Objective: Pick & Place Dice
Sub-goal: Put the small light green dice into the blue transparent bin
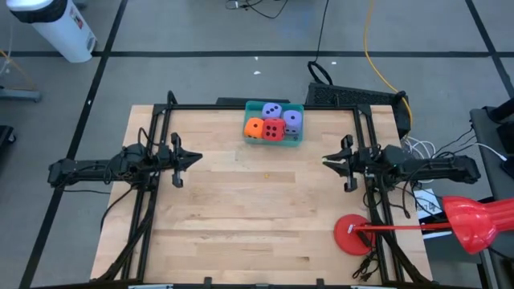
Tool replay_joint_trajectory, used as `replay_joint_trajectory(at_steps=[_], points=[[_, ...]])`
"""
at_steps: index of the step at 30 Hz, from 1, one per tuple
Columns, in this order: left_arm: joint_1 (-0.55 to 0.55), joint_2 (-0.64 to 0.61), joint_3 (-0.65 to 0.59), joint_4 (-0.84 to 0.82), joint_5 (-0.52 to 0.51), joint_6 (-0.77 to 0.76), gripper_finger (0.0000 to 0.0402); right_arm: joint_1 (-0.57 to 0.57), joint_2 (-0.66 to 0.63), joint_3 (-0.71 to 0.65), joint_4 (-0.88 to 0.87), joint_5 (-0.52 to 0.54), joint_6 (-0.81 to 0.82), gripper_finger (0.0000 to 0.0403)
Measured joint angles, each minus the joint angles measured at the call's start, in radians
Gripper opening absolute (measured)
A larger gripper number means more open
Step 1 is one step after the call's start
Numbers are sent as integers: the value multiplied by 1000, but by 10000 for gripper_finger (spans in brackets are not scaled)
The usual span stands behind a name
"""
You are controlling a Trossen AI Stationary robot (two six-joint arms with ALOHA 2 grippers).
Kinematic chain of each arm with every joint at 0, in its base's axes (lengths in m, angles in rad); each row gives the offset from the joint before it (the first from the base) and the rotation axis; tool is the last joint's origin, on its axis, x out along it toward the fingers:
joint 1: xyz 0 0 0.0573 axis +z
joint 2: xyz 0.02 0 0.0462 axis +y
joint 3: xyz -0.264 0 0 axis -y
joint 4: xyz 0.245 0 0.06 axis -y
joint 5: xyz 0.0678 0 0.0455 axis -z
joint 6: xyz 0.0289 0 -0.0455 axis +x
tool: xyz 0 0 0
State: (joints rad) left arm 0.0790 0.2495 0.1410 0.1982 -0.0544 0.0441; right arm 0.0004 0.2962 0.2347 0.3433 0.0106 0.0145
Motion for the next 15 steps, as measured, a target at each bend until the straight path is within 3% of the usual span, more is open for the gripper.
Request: replay_joint_trajectory(at_steps=[7,10,15], points=[[0,0,0,0,0,-1,31,0,10,-20,8,26,-20,47],[0,0,0,1,0,-2,31,0,39,-18,64,92,-34,58],[0,0,0,1,0,-2,31,-22,162,88,33,149,-59,56]])
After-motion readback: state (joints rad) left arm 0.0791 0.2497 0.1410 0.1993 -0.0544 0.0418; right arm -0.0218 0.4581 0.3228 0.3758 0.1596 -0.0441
